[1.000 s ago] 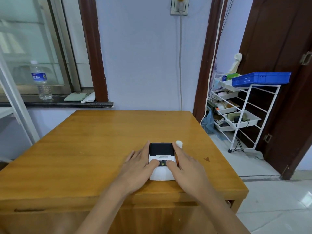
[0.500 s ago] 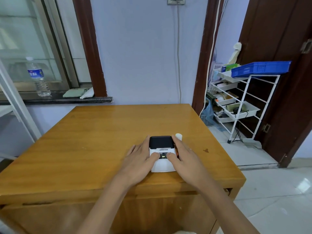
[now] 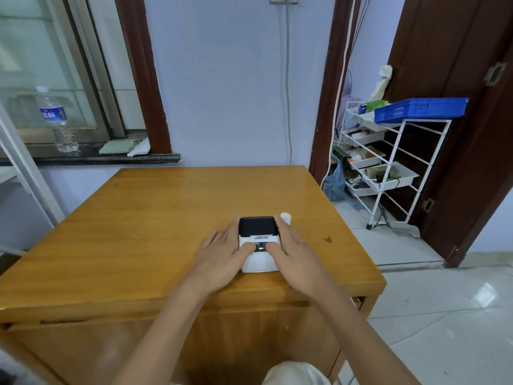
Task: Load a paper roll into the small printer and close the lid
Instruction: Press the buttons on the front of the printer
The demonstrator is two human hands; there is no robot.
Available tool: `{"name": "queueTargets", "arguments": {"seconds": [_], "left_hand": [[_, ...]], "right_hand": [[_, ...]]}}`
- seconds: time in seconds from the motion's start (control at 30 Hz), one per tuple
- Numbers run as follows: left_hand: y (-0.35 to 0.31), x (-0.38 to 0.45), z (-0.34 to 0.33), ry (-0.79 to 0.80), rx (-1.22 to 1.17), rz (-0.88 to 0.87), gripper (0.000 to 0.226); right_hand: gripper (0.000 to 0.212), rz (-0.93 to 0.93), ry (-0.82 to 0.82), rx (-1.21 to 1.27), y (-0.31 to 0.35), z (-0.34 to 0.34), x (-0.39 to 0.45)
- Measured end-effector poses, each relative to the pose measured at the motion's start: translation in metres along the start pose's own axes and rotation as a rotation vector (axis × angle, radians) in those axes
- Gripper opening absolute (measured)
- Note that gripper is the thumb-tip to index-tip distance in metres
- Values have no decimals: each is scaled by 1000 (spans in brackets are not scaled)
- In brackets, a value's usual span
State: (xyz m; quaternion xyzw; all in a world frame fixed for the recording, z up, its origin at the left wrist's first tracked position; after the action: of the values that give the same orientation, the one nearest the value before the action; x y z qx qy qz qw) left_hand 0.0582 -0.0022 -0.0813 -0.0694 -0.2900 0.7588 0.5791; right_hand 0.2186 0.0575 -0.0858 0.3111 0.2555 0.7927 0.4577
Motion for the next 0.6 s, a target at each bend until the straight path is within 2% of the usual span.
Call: {"name": "queueTargets", "arguments": {"seconds": [0.6], "left_hand": [[9,4,-1,-42,-118,39,73]], "right_hand": [[67,-19,-3,61,-3,1,0]]}}
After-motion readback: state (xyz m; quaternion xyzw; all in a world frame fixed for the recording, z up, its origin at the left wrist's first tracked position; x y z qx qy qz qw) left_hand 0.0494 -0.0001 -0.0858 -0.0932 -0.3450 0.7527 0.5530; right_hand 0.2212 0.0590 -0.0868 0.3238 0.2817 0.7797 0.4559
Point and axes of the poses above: each hand's wrist, its own x-axis towards the middle knuckle, its own z-axis out of the back of the hand, y = z × x, the point moved 4 cm from there along x, towards the middle knuckle, and after that the axes turned 12 degrees about -y, right-handed, at the moved point
